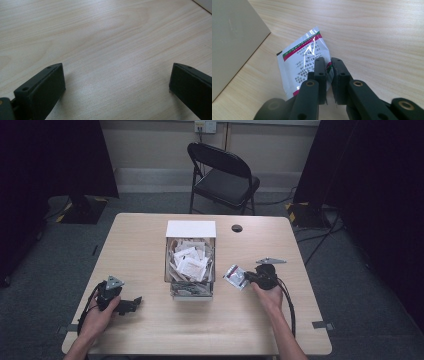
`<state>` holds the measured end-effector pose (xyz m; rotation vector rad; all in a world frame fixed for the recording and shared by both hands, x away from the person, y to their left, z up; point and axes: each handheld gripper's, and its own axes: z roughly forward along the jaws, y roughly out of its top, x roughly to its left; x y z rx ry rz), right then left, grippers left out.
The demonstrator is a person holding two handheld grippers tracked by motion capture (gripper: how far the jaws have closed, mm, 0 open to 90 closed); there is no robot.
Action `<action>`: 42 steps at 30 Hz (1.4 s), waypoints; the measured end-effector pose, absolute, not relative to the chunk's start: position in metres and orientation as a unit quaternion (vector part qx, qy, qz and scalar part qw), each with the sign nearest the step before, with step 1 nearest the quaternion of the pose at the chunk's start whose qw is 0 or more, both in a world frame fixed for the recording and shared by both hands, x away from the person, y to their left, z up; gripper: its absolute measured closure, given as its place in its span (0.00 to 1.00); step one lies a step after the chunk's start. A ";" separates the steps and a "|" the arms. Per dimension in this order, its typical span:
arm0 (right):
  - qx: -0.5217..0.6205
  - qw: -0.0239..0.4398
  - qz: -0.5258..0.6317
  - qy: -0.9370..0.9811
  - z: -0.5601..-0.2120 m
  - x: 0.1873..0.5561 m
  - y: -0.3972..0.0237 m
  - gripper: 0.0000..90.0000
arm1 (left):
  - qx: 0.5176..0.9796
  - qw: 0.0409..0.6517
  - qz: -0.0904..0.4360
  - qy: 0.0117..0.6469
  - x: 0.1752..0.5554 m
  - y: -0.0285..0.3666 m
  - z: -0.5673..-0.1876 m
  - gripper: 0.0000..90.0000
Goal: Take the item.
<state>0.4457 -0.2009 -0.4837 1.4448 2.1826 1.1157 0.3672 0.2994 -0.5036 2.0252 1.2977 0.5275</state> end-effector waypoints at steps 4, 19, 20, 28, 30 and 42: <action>0.502 0.147 0.382 0.762 -0.484 0.448 -0.199 0.88 | 0.775 0.333 0.202 0.497 0.367 0.299 -0.504 0.00; 0.512 0.159 0.380 0.754 -0.482 0.450 -0.199 0.67 | 0.775 0.334 0.202 0.498 0.367 0.299 -0.504 0.00; 0.513 0.159 0.380 0.754 -0.482 0.450 -0.199 0.64 | 0.775 0.333 0.202 0.497 0.367 0.299 -0.504 0.00; 0.517 0.159 0.390 0.745 -0.479 0.449 -0.200 0.33 | 0.775 0.334 0.202 0.497 0.367 0.299 -0.504 0.00; 0.518 0.162 0.392 0.743 -0.478 0.450 -0.200 0.27 | 0.775 0.333 0.202 0.497 0.367 0.299 -0.504 0.00; 0.519 0.150 0.392 0.744 -0.477 0.447 -0.201 0.19 | 0.775 0.334 0.202 0.497 0.367 0.299 -0.504 0.00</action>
